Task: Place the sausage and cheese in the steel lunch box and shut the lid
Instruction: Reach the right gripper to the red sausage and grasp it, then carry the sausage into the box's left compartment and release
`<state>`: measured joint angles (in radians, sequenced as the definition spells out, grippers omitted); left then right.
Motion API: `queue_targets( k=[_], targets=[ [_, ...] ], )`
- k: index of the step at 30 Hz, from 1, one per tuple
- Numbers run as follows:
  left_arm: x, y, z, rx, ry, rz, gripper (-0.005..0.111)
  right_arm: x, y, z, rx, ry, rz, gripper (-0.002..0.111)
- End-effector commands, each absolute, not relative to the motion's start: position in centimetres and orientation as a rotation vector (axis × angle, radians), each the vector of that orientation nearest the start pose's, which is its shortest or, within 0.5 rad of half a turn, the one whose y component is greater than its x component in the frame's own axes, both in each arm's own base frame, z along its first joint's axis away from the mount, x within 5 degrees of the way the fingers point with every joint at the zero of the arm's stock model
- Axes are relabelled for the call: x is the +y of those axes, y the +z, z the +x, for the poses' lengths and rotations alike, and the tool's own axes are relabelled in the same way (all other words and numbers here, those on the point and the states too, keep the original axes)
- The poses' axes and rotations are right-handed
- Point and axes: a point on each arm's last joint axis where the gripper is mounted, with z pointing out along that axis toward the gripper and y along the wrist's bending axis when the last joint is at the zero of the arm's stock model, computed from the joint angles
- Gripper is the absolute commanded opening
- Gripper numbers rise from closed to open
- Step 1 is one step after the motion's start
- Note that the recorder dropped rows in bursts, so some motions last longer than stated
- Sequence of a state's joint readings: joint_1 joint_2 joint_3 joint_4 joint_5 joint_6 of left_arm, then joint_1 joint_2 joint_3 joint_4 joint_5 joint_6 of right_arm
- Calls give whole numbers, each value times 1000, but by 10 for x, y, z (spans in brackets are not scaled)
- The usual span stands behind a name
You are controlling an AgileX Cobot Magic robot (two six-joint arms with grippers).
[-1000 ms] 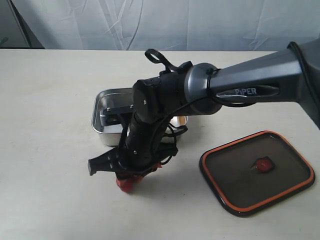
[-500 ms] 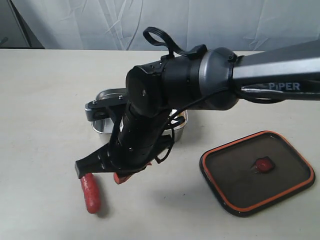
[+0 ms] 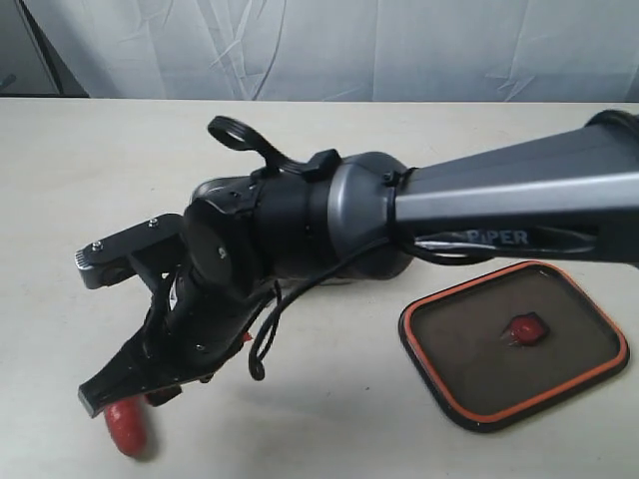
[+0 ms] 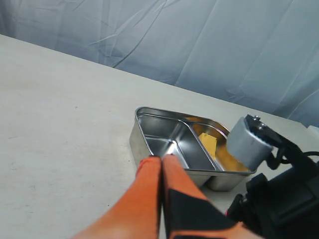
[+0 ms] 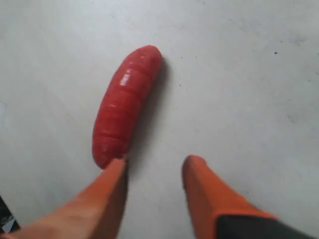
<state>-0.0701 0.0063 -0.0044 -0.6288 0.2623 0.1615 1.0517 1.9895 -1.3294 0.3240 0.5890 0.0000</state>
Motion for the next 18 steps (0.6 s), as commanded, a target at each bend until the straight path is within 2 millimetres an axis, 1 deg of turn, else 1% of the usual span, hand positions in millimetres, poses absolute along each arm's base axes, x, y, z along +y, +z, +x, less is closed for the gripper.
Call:
queue_targets(
  k=[1, 5, 11, 12, 14, 18],
  targets=[
    [-18, 194, 54, 1708, -513, -205, 0, 376, 161, 189, 2629, 622, -1120, 69],
    [-18, 194, 54, 1708, -513, -205, 0, 391, 157, 183, 2628, 640, -1152, 65],
    [-18, 194, 54, 1708, -513, -205, 0, 416, 153, 165, 2588, 657, -1245, 65],
    [-18, 194, 54, 1708, -513, -205, 0, 418, 150, 164, 2584, 646, -1262, 65],
    [-18, 194, 54, 1708, -513, -205, 0, 421, 146, 166, 2596, 598, -1273, 65],
    [-18, 194, 54, 1708, -513, -205, 0, 419, 138, 173, 2659, 435, -1231, 65]
  ],
)
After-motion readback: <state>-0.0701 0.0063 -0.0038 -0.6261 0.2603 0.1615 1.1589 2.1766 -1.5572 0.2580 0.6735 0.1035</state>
